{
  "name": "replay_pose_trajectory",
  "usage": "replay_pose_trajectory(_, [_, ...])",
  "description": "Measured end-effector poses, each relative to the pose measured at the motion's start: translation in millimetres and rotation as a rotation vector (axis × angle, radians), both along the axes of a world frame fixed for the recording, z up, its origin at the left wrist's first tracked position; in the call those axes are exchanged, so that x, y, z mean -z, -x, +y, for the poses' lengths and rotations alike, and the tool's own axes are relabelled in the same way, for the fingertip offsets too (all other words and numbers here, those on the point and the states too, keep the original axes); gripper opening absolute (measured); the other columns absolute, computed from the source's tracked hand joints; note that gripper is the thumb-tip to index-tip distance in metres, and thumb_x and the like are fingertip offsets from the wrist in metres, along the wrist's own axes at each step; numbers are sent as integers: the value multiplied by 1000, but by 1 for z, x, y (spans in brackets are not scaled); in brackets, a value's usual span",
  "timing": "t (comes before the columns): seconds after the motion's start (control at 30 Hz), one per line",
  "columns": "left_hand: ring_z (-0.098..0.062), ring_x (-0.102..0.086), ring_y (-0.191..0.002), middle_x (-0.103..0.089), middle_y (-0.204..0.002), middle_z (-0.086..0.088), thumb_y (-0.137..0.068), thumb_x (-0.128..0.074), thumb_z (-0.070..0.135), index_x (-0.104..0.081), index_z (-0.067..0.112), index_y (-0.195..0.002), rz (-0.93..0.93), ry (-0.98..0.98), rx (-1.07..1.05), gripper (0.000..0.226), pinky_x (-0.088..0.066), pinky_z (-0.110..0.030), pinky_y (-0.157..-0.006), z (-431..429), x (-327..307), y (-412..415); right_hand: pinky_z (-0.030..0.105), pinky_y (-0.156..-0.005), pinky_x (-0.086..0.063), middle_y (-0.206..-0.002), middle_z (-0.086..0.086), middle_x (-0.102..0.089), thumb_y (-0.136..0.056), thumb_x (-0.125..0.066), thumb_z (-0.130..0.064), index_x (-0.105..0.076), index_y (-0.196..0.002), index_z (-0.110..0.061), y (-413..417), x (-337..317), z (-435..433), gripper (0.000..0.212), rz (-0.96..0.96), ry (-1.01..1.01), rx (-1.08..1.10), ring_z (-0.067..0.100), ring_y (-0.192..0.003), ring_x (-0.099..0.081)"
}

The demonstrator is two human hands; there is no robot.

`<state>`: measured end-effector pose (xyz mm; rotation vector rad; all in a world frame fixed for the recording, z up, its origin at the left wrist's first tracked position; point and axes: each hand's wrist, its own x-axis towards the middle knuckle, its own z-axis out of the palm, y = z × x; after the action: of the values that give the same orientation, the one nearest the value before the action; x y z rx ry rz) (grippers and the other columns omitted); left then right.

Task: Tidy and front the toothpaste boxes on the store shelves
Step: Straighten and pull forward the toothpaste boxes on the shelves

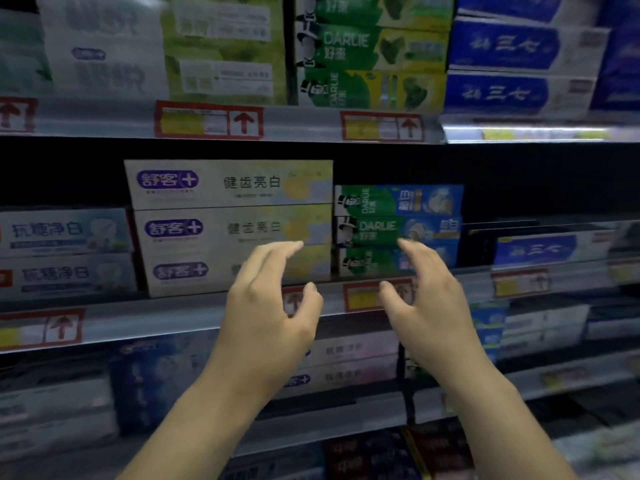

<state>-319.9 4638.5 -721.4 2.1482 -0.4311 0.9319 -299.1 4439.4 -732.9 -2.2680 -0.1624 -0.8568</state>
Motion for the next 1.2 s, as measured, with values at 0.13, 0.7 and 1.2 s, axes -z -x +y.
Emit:
replay_pose_trajectory(0.13, [7, -47, -123, -52, -133, 20, -95, -64, 24, -54, 27, -140, 57, 34, 87, 46, -35, -2, -99, -31, 3, -9, 18, -113, -23, -159, -11, -34, -100, -61, -25, -32, -157, -23, -6, 7, -34, 64, 10, -74, 84, 6, -146, -29])
replay_pose_trajectory(0.7, [-5, -21, -142, -18, -113, 28, -96, -55, 47, -9, 49, -155, 266, 1, -5, 76, -29, -30, -105, -95, -3, -38, 25, -97, -43, -128, -7, -49, -94, -61, -19, -49, -141, -15, -49, 18, -58, 49, -152, -312, 163, 9, -117, -48])
replay_pose_trajectory(1.2, [5, -30, -127, -33, -130, 30, -91, -62, 39, -33, 41, -147, 123, 174, -13, 63, -27, -22, -102, -103, 7, -42, 19, -91, -36, -121, -19, -50, -92, -67, -26, -52, -143, -22, -50, 16, -68, 53, -143, -367, 116, -2, -110, -45])
